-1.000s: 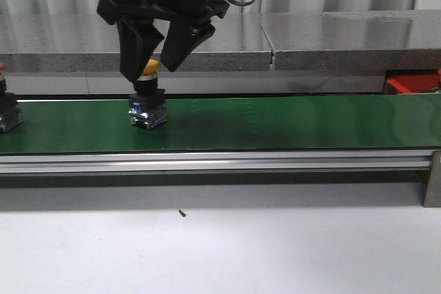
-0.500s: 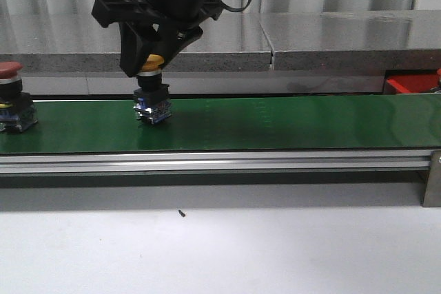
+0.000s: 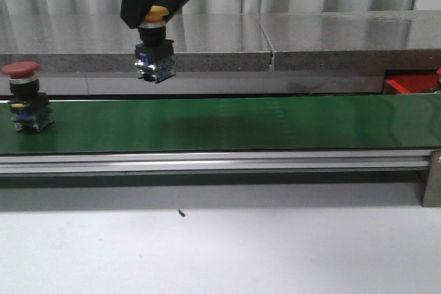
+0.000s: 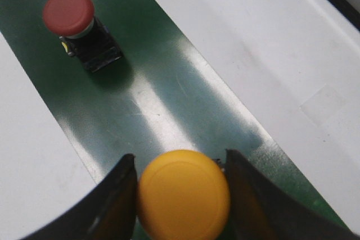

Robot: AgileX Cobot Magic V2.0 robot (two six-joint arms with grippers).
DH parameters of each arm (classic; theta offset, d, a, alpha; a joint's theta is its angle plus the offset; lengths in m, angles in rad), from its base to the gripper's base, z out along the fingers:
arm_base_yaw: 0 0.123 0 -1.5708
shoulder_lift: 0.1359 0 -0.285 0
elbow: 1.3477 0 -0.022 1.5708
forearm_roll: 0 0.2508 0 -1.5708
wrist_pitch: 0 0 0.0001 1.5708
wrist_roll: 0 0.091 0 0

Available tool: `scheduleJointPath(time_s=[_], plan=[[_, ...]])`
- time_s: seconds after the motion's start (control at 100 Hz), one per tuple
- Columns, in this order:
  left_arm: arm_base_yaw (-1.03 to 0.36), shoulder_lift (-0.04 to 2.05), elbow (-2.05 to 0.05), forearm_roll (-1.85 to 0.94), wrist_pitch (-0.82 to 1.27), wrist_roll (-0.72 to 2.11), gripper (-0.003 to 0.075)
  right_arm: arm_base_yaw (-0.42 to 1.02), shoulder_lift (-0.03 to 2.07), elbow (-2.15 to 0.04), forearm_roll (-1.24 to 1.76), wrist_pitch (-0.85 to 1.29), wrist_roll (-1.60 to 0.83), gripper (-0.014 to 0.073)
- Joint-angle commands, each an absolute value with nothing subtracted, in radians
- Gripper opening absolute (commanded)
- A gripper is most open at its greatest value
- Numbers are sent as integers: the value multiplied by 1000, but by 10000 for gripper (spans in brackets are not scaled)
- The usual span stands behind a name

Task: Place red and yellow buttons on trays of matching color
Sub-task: 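Carry the yellow button into the yellow tray and open the right gripper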

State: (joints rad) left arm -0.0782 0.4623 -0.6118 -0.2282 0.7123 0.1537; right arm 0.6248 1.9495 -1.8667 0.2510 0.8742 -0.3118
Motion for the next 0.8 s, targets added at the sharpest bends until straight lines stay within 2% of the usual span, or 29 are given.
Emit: scheduleJointPath(time_s=[0.0, 0.35, 0.79], plan=[[-86, 466, -639, -246, 647, 157, -19, 621, 1863, -1894, 250, 846, -323, -1], [-86, 466, -639, -246, 647, 157, -19, 582, 1727, -1766, 251, 812, -323, -1], [-86, 466, -639, -246, 647, 157, -19, 431, 1408, -1356, 251, 692, -317, -1]])
